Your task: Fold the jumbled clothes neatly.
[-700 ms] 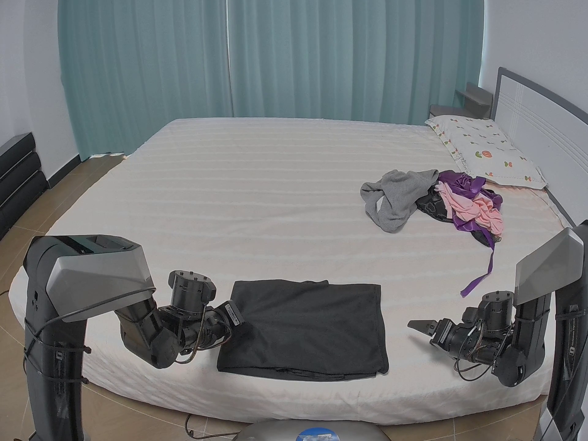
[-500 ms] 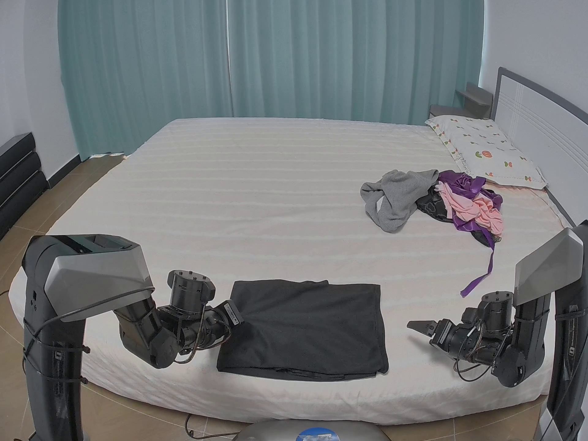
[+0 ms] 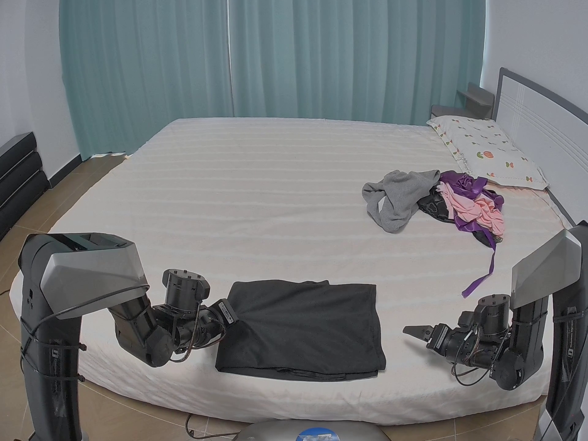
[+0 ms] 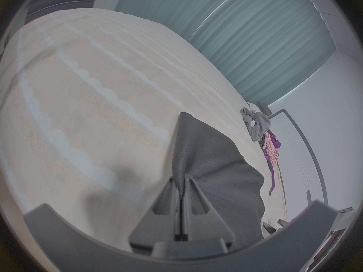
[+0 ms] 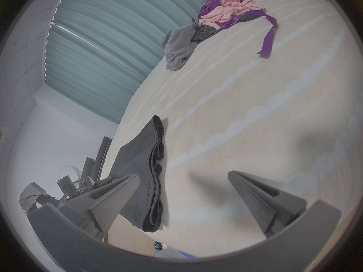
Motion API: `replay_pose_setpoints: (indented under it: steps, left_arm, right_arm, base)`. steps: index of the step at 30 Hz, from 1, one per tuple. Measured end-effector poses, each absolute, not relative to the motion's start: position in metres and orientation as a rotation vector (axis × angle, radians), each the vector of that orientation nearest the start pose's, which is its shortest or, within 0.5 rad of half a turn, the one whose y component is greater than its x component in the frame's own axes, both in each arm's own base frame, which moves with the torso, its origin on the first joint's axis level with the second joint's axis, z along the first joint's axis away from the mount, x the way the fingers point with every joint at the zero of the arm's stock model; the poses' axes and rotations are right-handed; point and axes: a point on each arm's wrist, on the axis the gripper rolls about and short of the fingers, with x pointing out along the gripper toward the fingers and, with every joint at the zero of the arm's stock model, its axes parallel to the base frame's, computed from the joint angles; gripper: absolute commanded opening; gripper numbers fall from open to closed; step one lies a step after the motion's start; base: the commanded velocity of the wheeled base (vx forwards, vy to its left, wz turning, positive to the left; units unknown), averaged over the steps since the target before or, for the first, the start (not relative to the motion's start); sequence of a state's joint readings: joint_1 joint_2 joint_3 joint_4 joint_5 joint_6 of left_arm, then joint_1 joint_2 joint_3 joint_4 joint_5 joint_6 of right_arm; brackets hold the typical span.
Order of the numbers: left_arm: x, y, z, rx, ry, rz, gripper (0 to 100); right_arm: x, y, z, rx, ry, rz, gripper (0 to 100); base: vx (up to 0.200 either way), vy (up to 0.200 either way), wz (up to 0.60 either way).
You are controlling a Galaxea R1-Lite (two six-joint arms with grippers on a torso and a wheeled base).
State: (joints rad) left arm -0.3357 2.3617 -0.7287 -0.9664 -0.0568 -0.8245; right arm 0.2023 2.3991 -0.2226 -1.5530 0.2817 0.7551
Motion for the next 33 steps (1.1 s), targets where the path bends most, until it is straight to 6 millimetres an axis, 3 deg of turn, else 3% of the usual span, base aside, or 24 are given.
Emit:
replay_pose_setpoints:
  steps: [33]
  left_arm:
    - [0.338,-0.096,-0.023,-0.704,0.739,-0.005,0]
  right_arm:
    - [0.26,0.061,-0.046,0.736,0.78,0.21,100]
  base:
    - [0.0,0.2,0.0]
